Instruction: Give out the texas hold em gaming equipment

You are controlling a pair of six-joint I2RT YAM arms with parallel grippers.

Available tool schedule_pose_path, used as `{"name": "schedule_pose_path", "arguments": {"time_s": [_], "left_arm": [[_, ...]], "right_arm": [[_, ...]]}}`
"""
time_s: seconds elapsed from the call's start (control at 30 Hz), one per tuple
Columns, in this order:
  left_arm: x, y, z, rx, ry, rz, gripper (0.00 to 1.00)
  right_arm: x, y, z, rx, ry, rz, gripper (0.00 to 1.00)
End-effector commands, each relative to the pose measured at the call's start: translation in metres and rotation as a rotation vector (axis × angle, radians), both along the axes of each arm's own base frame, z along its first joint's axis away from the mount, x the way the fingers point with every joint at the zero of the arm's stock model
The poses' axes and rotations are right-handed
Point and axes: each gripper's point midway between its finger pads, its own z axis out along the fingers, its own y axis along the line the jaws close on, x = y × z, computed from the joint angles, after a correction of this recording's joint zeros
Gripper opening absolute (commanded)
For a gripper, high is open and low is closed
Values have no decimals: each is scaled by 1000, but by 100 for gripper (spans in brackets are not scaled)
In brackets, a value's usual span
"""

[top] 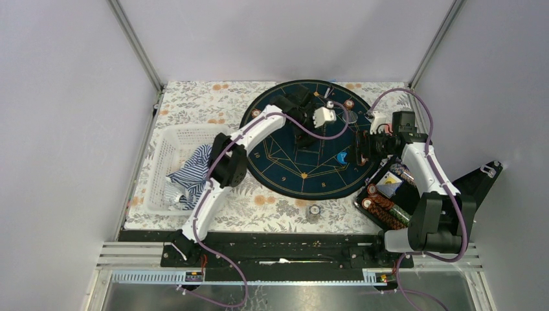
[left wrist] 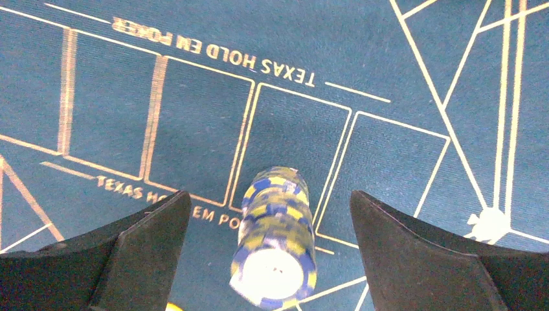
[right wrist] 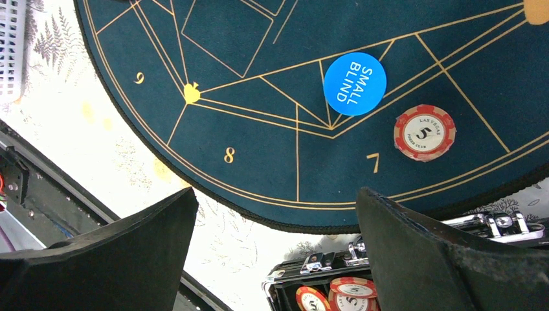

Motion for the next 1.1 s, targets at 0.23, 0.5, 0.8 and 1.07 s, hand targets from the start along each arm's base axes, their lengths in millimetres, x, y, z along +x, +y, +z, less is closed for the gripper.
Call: {"name": "schedule_pose_path", "arguments": {"time_s": [0.23,0.5,0.8,1.07], "left_arm": [[-13,54,154,-278,23,233,99],[-19,123,182,-375,81,505,99],[-30,185,179,-451,132,670,99],[-30,209,176,-441,102,741,99]], "right_arm": [[23,22,40,-3,-108,68,100],[65,79,65,-133,-212,197,100],[105,137,43,-258,-220,253,100],[122,170,5,-359,-198,290,99]]}}
